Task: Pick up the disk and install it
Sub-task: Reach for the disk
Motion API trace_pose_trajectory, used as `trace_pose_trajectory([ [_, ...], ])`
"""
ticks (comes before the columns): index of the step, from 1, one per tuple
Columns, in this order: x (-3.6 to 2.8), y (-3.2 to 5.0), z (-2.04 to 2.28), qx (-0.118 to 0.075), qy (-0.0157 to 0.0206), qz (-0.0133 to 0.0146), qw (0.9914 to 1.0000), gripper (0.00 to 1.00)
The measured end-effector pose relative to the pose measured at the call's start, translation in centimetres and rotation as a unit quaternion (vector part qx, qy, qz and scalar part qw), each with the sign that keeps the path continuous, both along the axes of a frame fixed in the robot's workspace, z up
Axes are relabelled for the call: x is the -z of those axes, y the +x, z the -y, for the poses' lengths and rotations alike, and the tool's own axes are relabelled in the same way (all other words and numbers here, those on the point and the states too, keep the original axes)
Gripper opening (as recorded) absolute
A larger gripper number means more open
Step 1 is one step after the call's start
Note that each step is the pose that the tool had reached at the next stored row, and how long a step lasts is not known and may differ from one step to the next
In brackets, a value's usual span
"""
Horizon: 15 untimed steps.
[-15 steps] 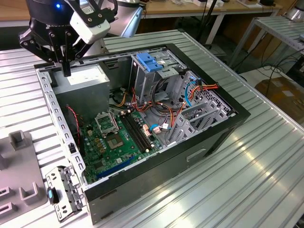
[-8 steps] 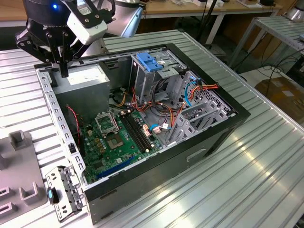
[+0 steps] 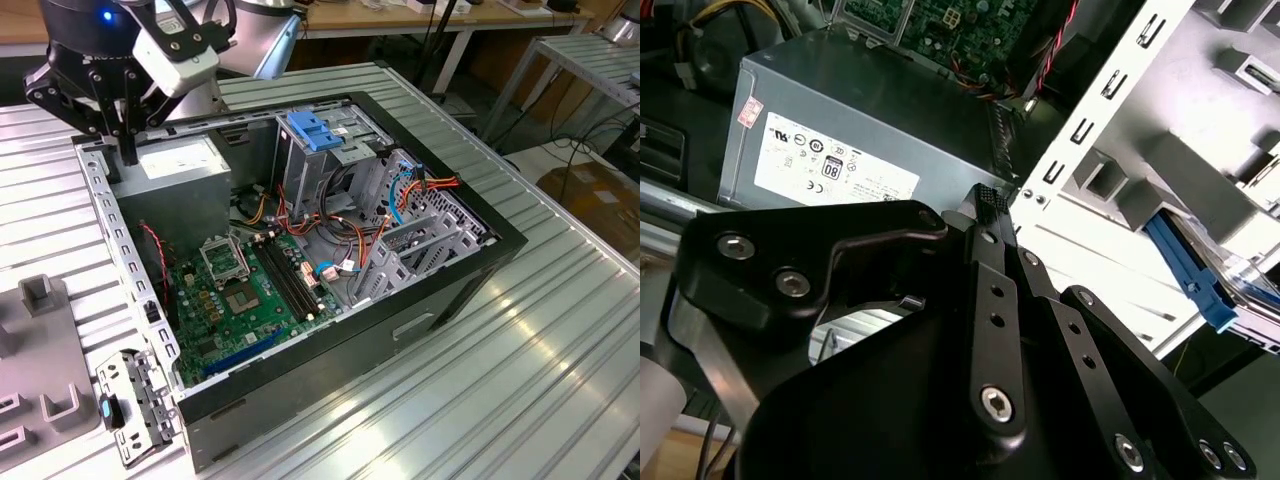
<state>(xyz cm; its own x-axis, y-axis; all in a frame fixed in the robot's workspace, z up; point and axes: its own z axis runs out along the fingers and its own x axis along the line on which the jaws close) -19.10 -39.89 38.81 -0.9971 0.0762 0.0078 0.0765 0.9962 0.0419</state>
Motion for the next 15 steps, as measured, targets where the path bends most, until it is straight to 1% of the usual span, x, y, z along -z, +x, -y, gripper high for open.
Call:
trace_pose_trajectory([
  [7,0.09,-0.37,0.0,0.0,0.0,-0.0038,0.99999,0.11],
  [10,0.13,-0.65,0.0,0.0,0.0,-0.0062,0.99998,0.11],
  [11,0.14,-0.76,0.0,0.0,-0.0001,-0.0065,0.99998,0.11],
  [15,0.24,-1.45,0.0,0.0,0.0003,-0.0066,0.99998,0.11],
])
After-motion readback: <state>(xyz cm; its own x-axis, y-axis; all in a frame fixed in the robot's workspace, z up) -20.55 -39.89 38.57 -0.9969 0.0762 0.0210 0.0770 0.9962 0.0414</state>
